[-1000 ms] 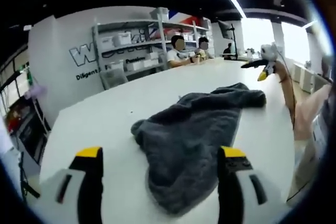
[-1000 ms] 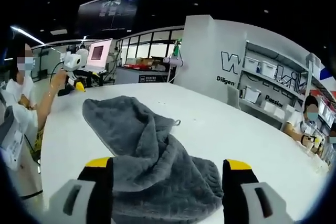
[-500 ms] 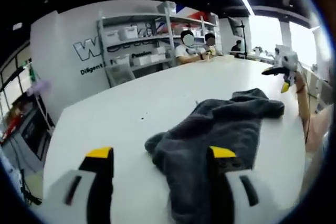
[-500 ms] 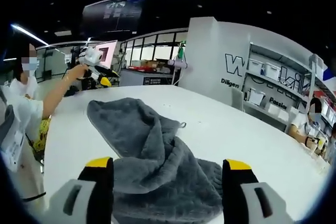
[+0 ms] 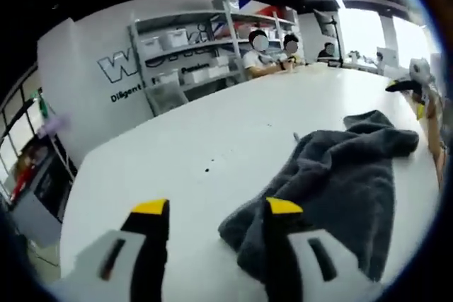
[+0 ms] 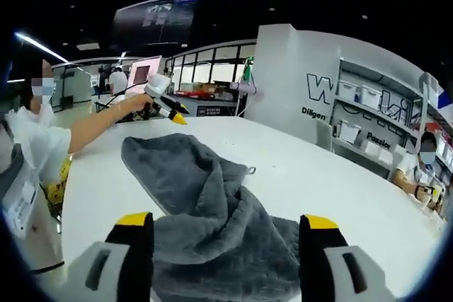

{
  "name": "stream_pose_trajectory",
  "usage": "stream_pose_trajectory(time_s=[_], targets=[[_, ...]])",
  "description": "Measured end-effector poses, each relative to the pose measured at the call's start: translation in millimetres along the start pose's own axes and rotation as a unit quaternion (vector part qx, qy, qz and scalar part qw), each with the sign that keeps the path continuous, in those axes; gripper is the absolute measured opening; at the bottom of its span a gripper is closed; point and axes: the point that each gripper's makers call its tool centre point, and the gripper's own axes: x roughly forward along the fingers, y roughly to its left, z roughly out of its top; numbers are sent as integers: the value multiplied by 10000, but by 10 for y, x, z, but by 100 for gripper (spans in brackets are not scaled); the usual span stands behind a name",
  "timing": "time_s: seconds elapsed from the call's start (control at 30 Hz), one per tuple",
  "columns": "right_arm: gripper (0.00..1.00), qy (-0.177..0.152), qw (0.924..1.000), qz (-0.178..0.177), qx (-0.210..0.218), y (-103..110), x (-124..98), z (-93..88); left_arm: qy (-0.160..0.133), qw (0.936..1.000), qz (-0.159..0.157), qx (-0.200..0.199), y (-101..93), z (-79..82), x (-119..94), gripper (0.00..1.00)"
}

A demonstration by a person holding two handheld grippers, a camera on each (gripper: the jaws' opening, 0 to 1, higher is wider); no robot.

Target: Fold the towel on the table until its edges align and the towel forms a compact rectangular stack.

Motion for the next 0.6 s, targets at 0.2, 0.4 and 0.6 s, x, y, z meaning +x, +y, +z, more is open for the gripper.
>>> stream_pose_trajectory(time_s=[0.2, 0.4, 0.6], targets=[[88, -61, 9999, 94, -42, 75, -8, 30, 318, 9994, 47, 141, -6, -124, 210, 49], [88, -156, 9996, 204, -114, 164, -10, 78, 620, 9971, -50, 437, -68, -238, 329, 45], [88, -116, 9997, 175, -82, 135, -5, 40, 860, 9933, -484, 599, -273, -354, 339, 36]])
